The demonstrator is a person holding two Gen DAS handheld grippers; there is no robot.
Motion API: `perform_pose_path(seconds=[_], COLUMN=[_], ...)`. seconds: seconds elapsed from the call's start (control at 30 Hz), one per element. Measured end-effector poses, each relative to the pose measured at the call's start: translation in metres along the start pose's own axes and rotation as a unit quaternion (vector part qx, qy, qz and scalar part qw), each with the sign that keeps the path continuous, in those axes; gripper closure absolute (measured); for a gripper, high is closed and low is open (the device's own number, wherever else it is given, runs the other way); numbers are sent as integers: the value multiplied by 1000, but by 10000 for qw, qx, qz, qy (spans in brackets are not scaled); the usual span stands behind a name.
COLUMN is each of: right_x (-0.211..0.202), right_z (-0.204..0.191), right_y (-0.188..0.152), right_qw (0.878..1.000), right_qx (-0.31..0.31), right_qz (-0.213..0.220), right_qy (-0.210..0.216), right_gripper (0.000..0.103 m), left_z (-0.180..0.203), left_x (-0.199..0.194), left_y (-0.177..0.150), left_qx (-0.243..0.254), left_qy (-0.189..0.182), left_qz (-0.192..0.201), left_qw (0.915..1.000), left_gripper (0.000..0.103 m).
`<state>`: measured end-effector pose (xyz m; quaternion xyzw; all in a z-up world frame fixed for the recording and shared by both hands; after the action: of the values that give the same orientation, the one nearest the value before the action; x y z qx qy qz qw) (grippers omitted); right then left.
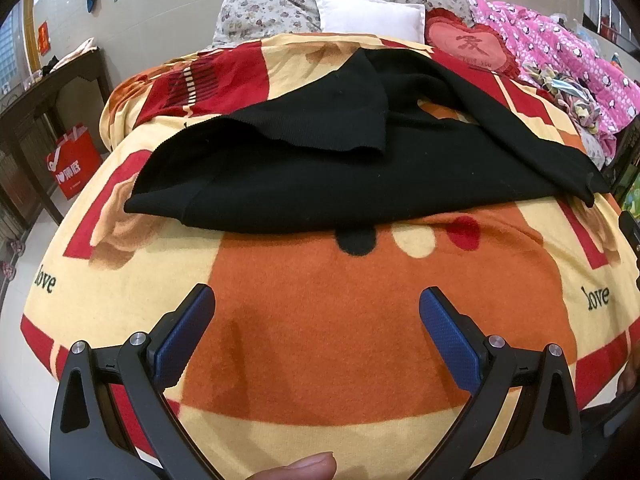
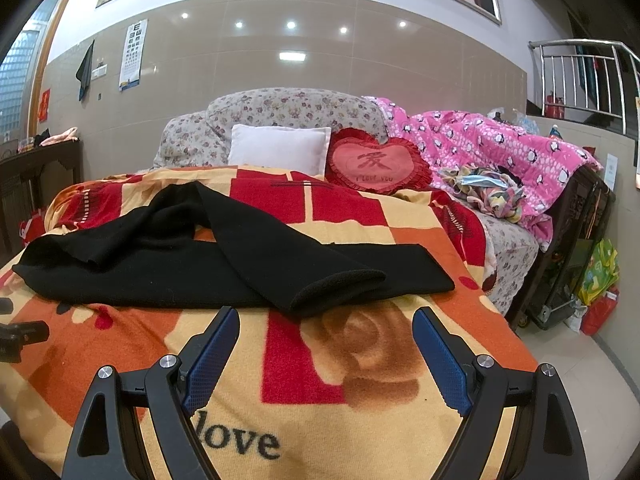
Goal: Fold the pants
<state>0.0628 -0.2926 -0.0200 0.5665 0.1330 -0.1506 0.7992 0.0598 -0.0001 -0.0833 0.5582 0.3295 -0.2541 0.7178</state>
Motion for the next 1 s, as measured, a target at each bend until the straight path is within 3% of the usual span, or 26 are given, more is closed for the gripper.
perform_pose_path(seconds=[0.47,0.63,0.73,0.87,1.0], right_x=[-1,0,0,-1,0], right_z=[1,2,2,3,3], right_y=[1,1,1,1,0], right_qw=[10000,10000,10000,10000,10000], right_qx=[36,69,75,67,70], right_qz=[12,18,14,16,9], right_qy=[-9,-11,-3,5,4], right_gripper=[16,16,16,16,16], left_z=[-4,-17,-30,-62,-88], left_x=[-3,-23,-30,-20,0], left_y=[2,20,34,51,64], left_qx=[42,-122,-405,-756,-1646], left_qy=[-65,-674,-1442,-1570,-2116], left_qz=[65,299,75,-133,-589], left_qw=[9999,9972,9887,9846,9616], left_gripper=[1,1,1,1,1])
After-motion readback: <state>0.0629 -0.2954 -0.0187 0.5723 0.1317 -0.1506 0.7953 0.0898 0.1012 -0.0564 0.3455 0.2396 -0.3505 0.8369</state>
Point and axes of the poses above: each gripper's, at about its wrist camera, not at the fingertips, and x roughly the way its jaws point, z to its right, y to its top, the point moved 9 cm from there along x, roughly the way its jaws point, and after that the axes turned 15 degrees about -x, right-handed, at the moved point
